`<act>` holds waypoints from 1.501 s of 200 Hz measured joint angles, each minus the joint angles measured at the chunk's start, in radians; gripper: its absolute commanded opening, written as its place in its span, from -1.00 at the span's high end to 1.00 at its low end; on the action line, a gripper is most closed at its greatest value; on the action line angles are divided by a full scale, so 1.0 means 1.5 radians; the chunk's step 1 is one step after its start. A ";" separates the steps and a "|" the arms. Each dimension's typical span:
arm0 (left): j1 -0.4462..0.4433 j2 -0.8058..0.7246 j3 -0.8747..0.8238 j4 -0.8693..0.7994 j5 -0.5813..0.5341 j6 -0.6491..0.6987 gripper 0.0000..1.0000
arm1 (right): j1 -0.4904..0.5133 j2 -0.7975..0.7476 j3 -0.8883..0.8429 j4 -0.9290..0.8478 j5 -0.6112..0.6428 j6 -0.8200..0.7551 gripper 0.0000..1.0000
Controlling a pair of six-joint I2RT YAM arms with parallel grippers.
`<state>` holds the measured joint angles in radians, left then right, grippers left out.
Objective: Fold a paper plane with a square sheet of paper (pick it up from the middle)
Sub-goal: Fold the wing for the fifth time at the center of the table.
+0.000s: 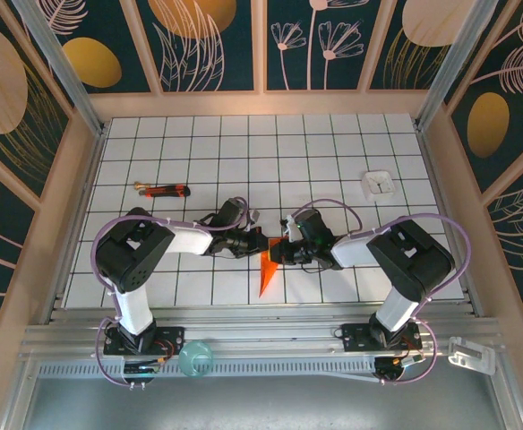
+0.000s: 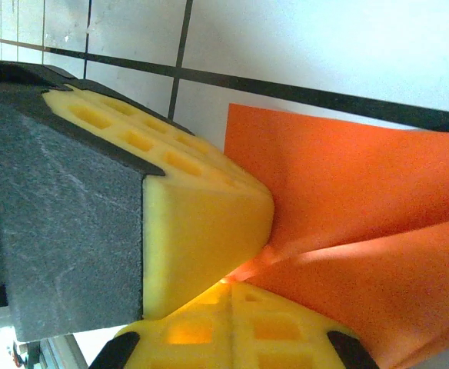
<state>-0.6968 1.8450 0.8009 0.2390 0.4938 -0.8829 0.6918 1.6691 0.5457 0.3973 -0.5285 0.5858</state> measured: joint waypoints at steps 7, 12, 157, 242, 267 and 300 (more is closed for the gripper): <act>0.000 0.000 0.001 -0.001 0.000 0.000 1.00 | 0.000 0.000 0.000 0.000 0.000 0.000 1.00; -0.001 0.000 0.001 -0.002 -0.001 0.000 1.00 | 0.000 0.000 0.000 0.000 0.000 0.000 1.00; -0.017 -0.248 -0.075 -0.087 -0.155 0.002 0.05 | 0.013 -0.008 -0.042 0.083 0.044 0.061 1.00; -0.096 -0.238 -0.154 -0.067 -0.105 -0.060 -0.03 | 0.014 -0.009 -0.042 0.082 0.051 0.068 1.00; -0.099 -0.202 -0.149 -0.060 -0.103 -0.063 0.02 | 0.015 -0.009 -0.042 0.080 0.053 0.068 1.00; -0.098 -0.186 -0.137 -0.052 -0.097 -0.068 0.07 | 0.016 -0.010 -0.041 0.079 0.055 0.068 1.00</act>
<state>-0.8440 1.5661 0.5949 0.1612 0.3489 -0.9855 0.7155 1.6539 0.4835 0.5156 -0.4461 0.6872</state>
